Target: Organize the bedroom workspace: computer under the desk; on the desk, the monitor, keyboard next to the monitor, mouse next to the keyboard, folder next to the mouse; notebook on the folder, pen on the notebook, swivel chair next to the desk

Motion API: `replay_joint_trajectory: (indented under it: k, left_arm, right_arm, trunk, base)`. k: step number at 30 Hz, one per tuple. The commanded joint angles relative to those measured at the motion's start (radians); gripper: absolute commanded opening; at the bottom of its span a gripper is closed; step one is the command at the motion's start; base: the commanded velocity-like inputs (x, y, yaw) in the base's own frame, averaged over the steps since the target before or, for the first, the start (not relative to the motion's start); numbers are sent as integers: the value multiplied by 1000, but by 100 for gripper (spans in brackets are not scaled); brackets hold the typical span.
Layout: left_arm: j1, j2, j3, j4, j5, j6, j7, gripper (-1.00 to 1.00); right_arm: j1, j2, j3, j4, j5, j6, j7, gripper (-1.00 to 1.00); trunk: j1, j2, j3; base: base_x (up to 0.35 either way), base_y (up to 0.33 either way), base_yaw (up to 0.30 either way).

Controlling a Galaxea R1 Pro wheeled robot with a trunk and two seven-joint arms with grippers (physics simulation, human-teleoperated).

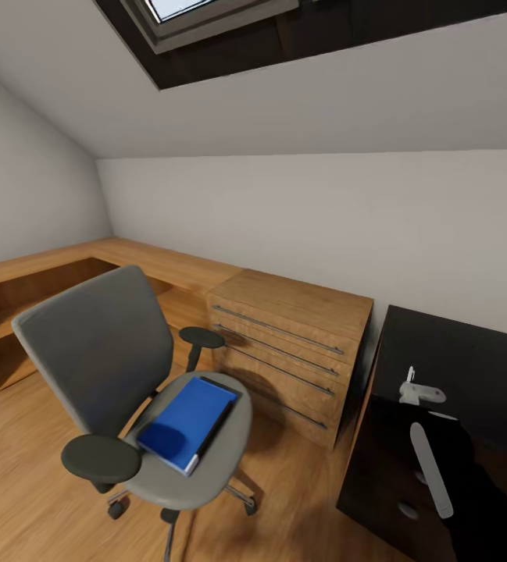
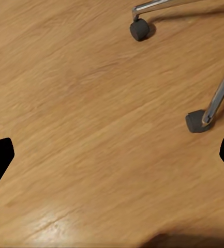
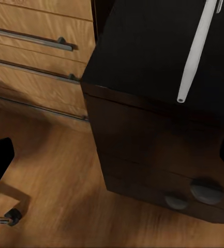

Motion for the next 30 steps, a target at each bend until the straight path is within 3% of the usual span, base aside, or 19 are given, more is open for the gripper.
replay_joint_trajectory:
  k: [1, 30]
  left_arm:
    - [-1, 1, -9, 0, 7, -3, 7, 100]
    - [-1, -2, -10, 1, 8, -3, 4, 100]
  right_arm:
    - [-1, 0, 0, -1, -10, 3, -9, 100]
    - [1, 3, 0, -4, -8, 5, -10, 100]
  trunk:
    - [0, -1, -1]
    - [0, -1, -1]
  base:
    - [0, 0, 161]
    - [0, 0, 269]
